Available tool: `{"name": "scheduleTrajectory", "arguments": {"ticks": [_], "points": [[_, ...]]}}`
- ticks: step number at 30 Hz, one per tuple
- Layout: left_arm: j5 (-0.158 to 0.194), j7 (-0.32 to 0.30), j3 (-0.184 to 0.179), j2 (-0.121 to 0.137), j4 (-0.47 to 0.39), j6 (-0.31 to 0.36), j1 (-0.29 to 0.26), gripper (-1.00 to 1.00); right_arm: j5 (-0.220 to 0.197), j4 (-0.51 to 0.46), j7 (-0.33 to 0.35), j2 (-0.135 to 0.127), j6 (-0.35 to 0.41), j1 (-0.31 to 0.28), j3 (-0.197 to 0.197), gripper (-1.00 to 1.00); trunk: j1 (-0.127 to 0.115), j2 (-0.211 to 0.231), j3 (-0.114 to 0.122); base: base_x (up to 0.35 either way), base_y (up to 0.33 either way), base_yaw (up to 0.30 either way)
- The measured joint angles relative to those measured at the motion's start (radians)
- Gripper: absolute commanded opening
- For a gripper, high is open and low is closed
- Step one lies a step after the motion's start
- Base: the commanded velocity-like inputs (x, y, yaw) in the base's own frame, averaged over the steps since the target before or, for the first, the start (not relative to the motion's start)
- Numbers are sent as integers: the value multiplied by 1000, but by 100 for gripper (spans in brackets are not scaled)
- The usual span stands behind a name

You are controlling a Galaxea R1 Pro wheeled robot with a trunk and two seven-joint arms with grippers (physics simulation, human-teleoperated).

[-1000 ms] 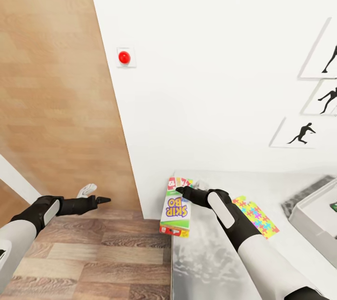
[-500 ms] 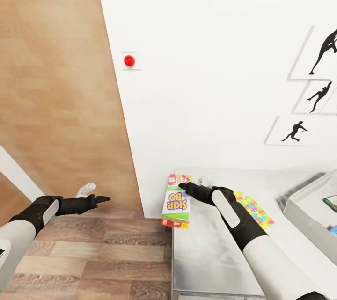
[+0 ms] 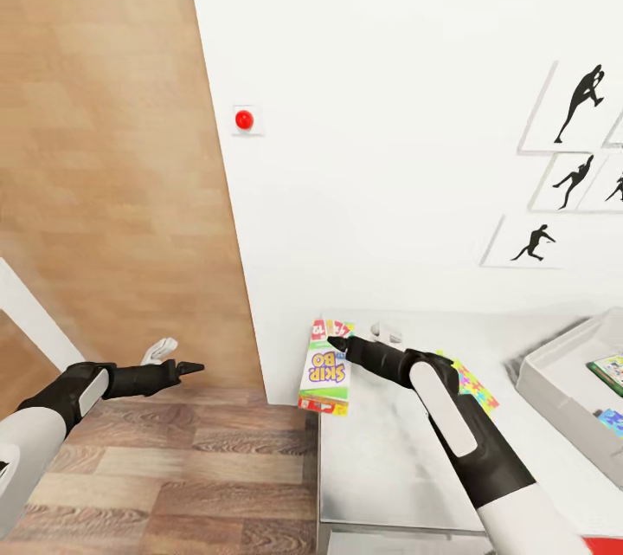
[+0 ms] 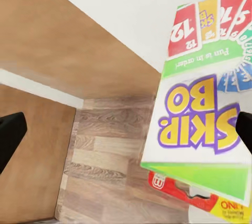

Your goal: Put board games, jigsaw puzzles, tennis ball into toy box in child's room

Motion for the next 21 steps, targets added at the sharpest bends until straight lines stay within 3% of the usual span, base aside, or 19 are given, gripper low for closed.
{"name": "scheduleTrajectory", "arguments": {"ticks": [4,8,18,21], "points": [[0,-1,0,0,0,0,0,100,-2,-129,0,-3,30,52,-10,100,0,0,7,-11,0,0],[0,-10,0,2,0,1,0,100,-2,-171,1,-4,39,73,-14,100,0,0,13,-2,0,0],[-2,-207,-4,12,-1,2,0,100,-54,-186,2,-3,45,82,-14,100,0,0,29,0,0,0],[-2,-234,-4,15,-2,3,1,100,-59,-186,2,-2,45,82,-14,100,0,0,34,0,0,0]]}}
